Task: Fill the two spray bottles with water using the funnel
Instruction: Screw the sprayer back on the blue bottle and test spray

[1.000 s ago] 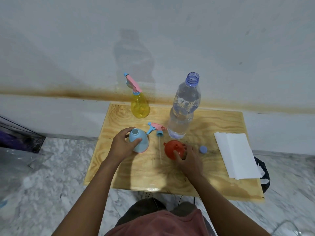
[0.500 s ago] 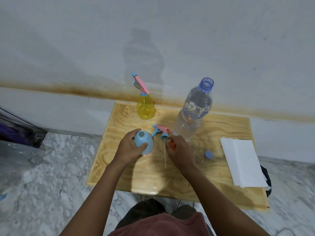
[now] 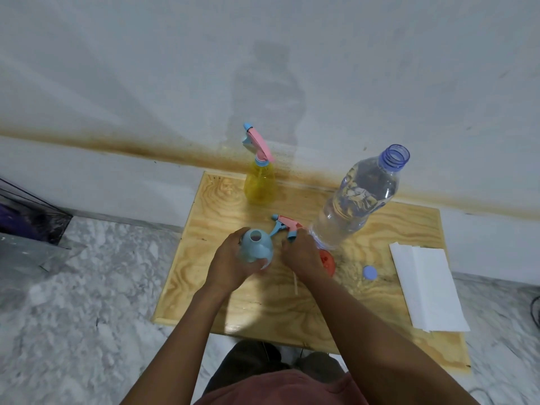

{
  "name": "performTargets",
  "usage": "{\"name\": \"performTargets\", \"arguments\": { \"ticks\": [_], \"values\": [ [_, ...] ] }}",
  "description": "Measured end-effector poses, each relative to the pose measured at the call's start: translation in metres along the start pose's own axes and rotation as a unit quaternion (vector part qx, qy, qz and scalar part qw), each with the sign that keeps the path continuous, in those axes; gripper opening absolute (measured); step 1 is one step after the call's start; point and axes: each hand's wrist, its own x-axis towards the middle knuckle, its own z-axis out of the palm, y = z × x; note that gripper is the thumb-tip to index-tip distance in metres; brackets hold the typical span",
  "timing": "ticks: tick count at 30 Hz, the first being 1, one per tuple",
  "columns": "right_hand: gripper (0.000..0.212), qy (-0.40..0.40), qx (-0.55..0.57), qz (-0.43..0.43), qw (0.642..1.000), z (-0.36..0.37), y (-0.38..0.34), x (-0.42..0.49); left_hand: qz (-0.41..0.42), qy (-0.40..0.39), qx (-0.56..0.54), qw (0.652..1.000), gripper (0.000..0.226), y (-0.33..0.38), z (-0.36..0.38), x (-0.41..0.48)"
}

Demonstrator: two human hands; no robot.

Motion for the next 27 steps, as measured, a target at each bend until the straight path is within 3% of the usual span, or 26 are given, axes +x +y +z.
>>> {"name": "performTargets", "arguments": {
  "ticks": [8,11,16,19,27],
  "values": [
    [0.025,0.012,0.032,0.028,0.999,0.008,-0.007,0.002,0.007,-0.006,-0.003,1.0,0.079,-0.01,-0.001,0.007],
    [0.014,0.021,0.085,0.009,0.996,0.004,-0.008,-0.001,0.017,-0.022,-0.018,0.999,0.078,-0.014,0.001,0.009],
    [0.015,0.057,0.183,-0.011,0.981,-0.016,-0.017,-0.011,0.034,-0.009,-0.032,0.999,0.069,-0.014,0.001,0.008],
    [0.033,0.047,0.229,-0.049,0.971,-0.033,-0.029,-0.021,0.041,-0.002,-0.037,0.998,0.07,-0.011,-0.002,0.007],
    [0.022,0.02,0.322,-0.23,0.918,-0.089,-0.084,-0.059,0.014,0.023,-0.057,0.998,0.085,0.001,-0.019,0.006]
  ]
}}
